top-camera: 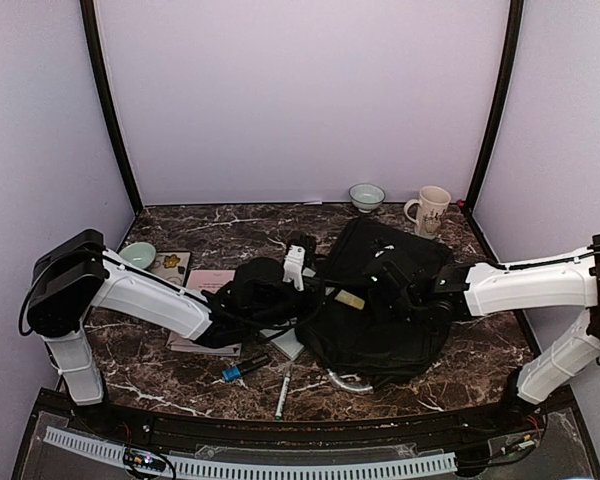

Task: Pack the student bag
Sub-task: Pick up the student bag from the upper front pocket, then place the pen in the upper front pocket of the bag.

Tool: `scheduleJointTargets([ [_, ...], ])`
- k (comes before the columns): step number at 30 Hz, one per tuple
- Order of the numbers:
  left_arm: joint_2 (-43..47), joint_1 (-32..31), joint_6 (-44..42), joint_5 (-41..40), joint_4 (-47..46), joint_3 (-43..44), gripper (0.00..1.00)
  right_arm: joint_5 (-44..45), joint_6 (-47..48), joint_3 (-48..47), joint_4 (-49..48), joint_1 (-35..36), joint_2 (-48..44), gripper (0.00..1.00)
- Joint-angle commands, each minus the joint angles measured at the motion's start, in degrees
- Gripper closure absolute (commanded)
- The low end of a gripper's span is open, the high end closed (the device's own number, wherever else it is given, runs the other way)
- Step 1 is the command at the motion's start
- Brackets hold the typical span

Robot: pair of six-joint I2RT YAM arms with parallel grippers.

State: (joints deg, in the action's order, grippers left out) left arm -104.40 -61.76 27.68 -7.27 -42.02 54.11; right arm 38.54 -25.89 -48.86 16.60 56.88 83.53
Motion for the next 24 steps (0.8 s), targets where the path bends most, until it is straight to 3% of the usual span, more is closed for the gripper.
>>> scheduleJointTargets([
  [1, -2.2, 0.5, 6.8, -8.2, -9.4, 0.6, 1.0, -0.6, -7.0, -2.3, -2.7, 0.9, -3.7, 1.0],
  [12, -9.2, 0.2, 12.3, -18.5, -24.4, -0.4, 1.0, -6.9, -11.6, -2.3, -6.8, 1.7, -6.4, 1.0],
  [17, -14.1, 0.1, 12.2, -17.9, -27.3, 3.2, 0.97, -8.5, -11.4, -2.8, -7.8, 1.7, -6.3, 1.0],
  [24, -16.6, -1.2, 13.1, -15.4, -31.6, 1.4, 0.96, -7.1, -12.7, -1.0, -8.7, 1.6, -8.3, 1.0],
])
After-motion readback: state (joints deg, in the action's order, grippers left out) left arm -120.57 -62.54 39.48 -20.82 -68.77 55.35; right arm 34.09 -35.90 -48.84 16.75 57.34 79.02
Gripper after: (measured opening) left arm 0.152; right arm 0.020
